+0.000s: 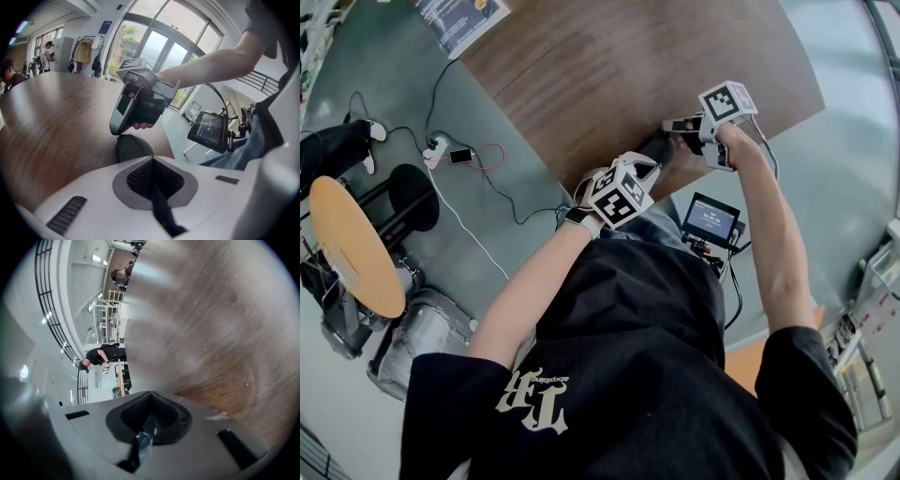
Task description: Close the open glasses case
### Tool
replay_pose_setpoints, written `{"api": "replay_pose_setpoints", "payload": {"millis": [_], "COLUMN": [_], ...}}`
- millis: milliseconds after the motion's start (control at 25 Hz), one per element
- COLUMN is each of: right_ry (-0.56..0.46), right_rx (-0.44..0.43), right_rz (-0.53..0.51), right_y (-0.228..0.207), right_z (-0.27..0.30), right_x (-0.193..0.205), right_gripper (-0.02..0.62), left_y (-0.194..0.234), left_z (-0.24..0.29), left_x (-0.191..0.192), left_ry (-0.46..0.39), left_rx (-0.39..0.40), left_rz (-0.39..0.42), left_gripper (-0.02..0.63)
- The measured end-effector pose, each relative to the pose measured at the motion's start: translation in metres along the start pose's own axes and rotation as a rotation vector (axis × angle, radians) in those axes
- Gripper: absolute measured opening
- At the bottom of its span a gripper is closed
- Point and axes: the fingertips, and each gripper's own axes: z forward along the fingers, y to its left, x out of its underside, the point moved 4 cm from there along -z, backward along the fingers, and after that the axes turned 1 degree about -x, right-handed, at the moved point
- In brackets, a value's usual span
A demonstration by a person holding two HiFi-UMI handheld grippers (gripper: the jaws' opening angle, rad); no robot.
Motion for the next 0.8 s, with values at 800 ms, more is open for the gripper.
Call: {"api": "replay_pose_setpoints", "payload": {"millis": [800], "right_ry": [-0.154], "right_rx": [0.057], "right_rz": [0.118], "right_y": [-0.024], "right_z": [-0.027], "right_x": [0.028], "right_gripper": [-0.012], "left_y": [-0.01], "left_z": [0.006], "left_x": [0.0], "left_ry": [0.022], "left_rx": [0.02], "left_rz": [0.03], "left_gripper": [-0.003]}}
